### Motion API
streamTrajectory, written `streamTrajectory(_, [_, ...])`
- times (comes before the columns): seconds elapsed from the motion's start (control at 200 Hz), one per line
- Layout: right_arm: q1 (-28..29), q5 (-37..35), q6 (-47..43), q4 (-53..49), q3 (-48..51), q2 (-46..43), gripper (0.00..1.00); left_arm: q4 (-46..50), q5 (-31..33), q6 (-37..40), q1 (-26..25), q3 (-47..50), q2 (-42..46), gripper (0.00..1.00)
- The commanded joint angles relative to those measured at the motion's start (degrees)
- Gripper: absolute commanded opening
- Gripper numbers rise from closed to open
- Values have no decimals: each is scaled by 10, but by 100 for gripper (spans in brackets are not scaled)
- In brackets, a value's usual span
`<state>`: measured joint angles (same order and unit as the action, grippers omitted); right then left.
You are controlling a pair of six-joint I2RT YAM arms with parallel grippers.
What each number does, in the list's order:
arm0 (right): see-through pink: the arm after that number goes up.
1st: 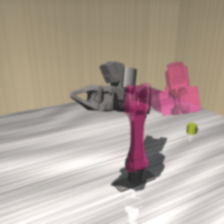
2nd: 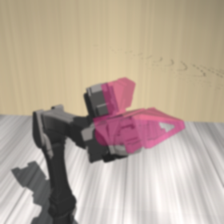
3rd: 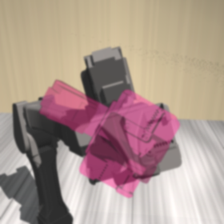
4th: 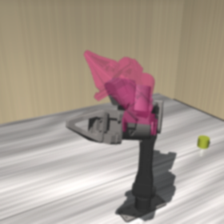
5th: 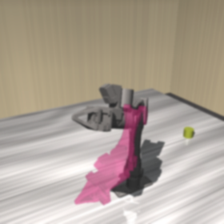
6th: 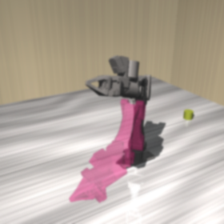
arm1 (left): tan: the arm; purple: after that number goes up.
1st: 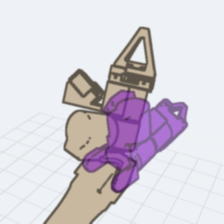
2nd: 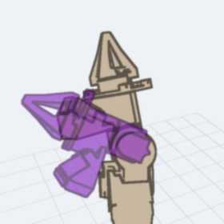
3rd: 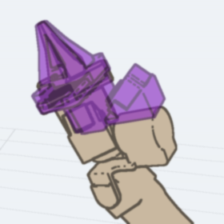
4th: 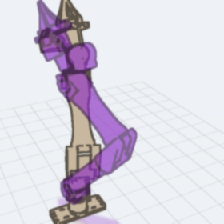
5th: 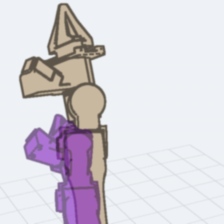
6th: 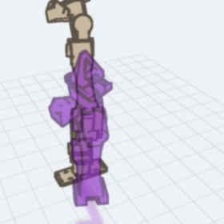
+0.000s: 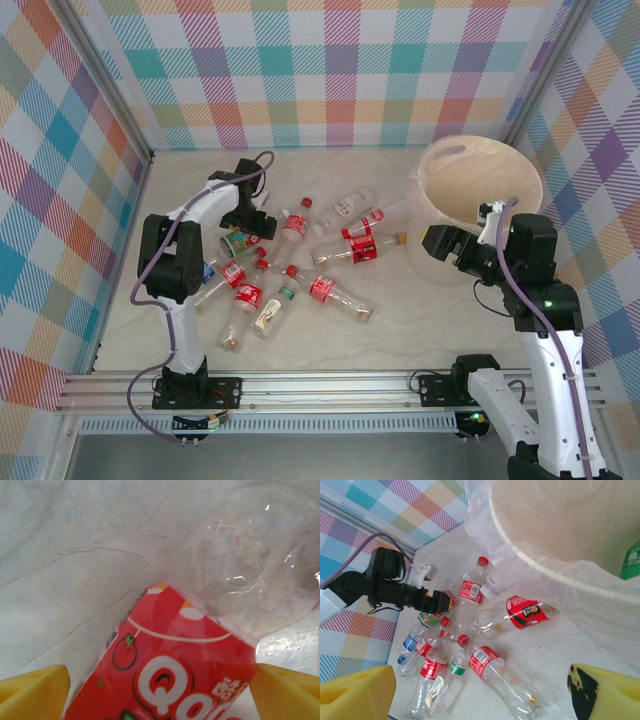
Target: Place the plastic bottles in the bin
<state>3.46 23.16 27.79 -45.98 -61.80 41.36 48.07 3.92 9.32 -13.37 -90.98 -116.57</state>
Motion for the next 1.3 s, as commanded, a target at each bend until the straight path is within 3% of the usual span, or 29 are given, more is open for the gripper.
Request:
streamTrajectory(0.0, [3, 4, 6, 44, -7, -17, 89, 1, -11, 12, 4, -26, -10, 88])
streamTrajectory(0.34, [3, 33, -39, -19, -155, 56, 89, -1, -7, -20, 5, -50, -34, 67])
streamTrajectory(0.565, [4, 61, -33, -16, -183, 80, 89, 8, -9, -29, 5, -94, -38, 55])
streamTrajectory(0.73, [12, 78, -32, -2, -180, 95, 88, 31, -11, -31, 6, -137, -28, 54])
streamTrajectory(0.865, [61, 55, -24, 16, -181, 116, 87, 30, -16, -40, 6, -148, 7, 54])
streamTrajectory(0.97, [129, 14, -24, 46, -186, 139, 87, 8, -56, -61, 6, -125, 60, 54])
streamTrajectory(1.135, [226, -23, -80, 74, -217, 245, 87, -15, -207, -113, 4, -81, 144, 55])
streamTrajectory(1.3, [246, -9, -51, 171, -213, 321, 87, -122, -355, -150, -6, 30, 236, 56])
